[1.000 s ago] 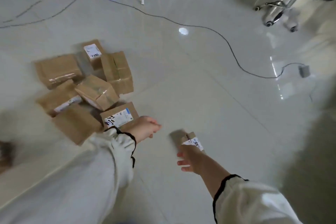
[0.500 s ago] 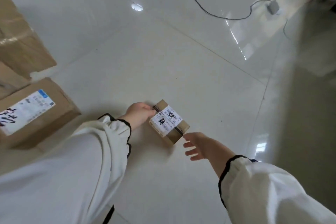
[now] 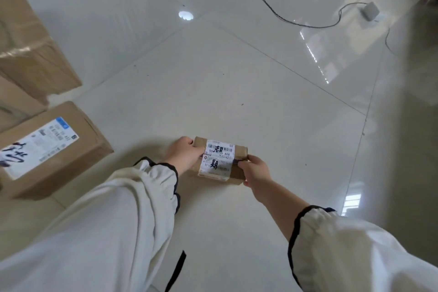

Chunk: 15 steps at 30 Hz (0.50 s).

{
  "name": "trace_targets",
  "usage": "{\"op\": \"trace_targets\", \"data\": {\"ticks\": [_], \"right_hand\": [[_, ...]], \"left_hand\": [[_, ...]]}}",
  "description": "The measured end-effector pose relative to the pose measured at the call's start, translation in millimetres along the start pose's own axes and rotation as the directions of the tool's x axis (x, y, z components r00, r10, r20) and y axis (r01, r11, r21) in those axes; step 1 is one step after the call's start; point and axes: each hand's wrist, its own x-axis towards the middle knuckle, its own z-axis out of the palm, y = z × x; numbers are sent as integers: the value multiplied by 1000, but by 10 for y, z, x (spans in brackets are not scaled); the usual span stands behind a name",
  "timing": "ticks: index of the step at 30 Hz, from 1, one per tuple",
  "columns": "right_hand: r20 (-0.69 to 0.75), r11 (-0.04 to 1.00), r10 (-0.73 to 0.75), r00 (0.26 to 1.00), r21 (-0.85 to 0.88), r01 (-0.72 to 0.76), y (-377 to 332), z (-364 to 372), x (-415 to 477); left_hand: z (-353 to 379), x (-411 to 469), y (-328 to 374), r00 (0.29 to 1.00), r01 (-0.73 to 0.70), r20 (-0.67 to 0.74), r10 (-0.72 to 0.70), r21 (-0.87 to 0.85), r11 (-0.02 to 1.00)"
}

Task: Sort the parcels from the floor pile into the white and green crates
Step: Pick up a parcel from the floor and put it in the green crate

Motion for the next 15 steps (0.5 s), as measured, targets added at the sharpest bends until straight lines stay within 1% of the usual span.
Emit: {"op": "trace_targets", "data": {"ticks": [2, 4, 6, 10, 15], "right_hand": [[64, 994, -98, 993, -35, 100, -63, 125, -39], [89, 991, -113, 990, -66, 119, -98, 233, -59], [63, 990, -101, 993, -97, 107, -116, 314, -55], [32, 990, -61, 998, -129, 65, -92, 410, -14], [46, 995, 3, 999, -99, 1, -87, 419, 21]], "left_hand": [[-169, -44, -135, 996, 88, 25, -88, -18, 996], [-301, -27, -270, 986, 161, 58, -157, -67, 985], [-388, 8, -349, 980, 188, 79, -183, -72, 979], [-416, 25, -394, 976, 193, 118, -183, -81, 978], [-421, 79, -415, 960, 221, 171, -220, 15, 975]]}}
